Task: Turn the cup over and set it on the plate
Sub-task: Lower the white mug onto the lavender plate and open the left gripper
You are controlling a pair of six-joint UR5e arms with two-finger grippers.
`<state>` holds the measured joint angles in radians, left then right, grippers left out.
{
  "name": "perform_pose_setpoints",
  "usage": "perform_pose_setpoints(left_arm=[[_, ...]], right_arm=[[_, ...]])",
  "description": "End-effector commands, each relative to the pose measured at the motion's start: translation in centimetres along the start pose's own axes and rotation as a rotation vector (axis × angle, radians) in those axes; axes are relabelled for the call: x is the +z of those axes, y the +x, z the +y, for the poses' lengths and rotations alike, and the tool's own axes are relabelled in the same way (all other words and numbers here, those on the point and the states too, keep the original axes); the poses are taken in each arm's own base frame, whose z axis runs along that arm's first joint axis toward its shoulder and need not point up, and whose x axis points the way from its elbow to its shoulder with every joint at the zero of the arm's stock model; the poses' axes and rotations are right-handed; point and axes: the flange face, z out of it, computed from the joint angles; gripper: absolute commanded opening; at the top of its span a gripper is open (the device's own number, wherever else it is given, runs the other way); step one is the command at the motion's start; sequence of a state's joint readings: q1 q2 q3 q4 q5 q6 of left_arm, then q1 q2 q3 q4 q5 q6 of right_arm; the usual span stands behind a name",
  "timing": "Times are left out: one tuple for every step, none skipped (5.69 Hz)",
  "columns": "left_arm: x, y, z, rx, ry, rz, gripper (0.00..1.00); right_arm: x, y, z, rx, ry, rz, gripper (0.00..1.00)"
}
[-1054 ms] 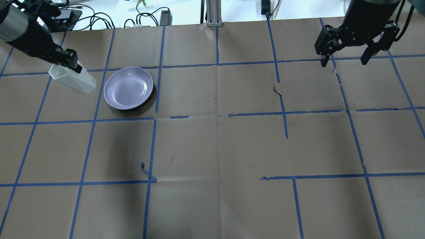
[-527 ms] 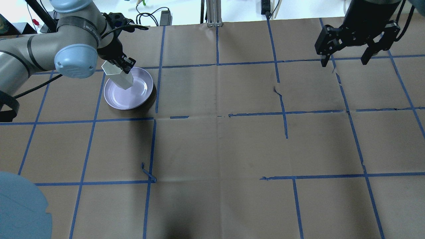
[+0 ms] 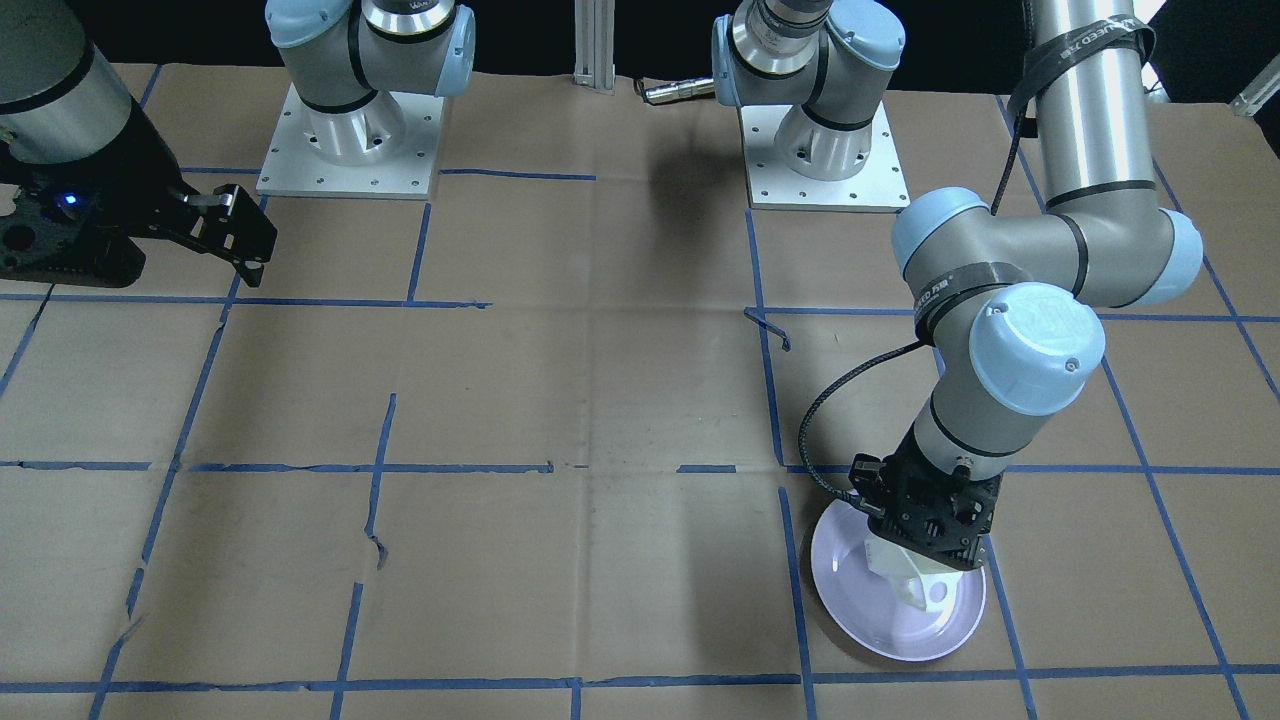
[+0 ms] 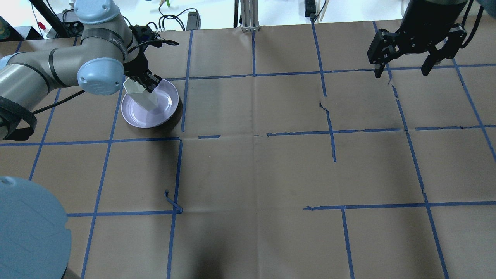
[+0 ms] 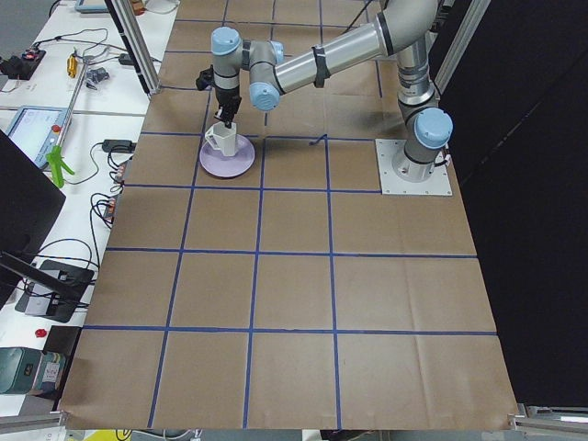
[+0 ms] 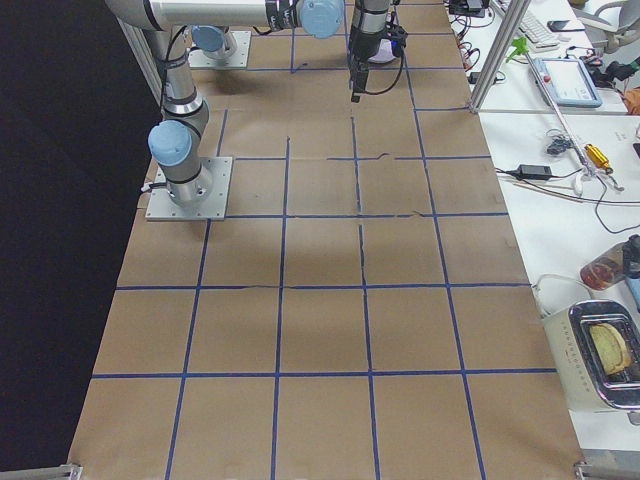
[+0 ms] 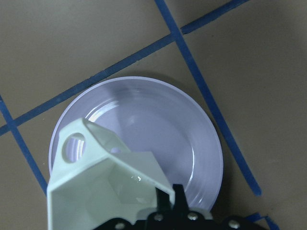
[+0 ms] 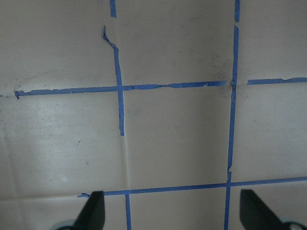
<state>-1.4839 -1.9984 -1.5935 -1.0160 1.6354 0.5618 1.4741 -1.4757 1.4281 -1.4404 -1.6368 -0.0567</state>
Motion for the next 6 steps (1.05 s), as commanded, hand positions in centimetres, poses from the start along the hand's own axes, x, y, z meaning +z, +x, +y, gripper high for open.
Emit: perform_pose_setpoints(left_arm=[[-0.5, -0.4, 0.2, -0.002, -0.008, -0.029, 1.0], [-2.2, -0.6, 0.5, -0.007, 0.011, -0.044, 0.99], [-5.3, -0.3, 1.4, -0.007, 0.02, -0.051, 1.0], [-9.7, 0.5, 3.5, -0.009, 0.004, -0.041, 1.0], [-13.1, 1.5, 5.5, -0.017, -0.02, -0.026, 1.0], [-16.5, 2.7, 7.5, -0.07, -0.02, -0.018, 0.99]], right_arm=[[0.0, 0.0, 0.0, 0.0, 0.0, 0.0, 1.0], [0.1, 0.0, 0.0, 0.0, -0.002, 0.0, 1.0], [0.0, 0.0, 0.0, 0.0, 0.0, 0.0, 1.0], [0.0, 0.0, 0.0, 0.0, 0.0, 0.0, 1.0], [0.0, 0.0, 0.0, 0.0, 0.0, 0.0, 1.0], [0.0, 0.0, 0.0, 0.0, 0.0, 0.0, 1.0]])
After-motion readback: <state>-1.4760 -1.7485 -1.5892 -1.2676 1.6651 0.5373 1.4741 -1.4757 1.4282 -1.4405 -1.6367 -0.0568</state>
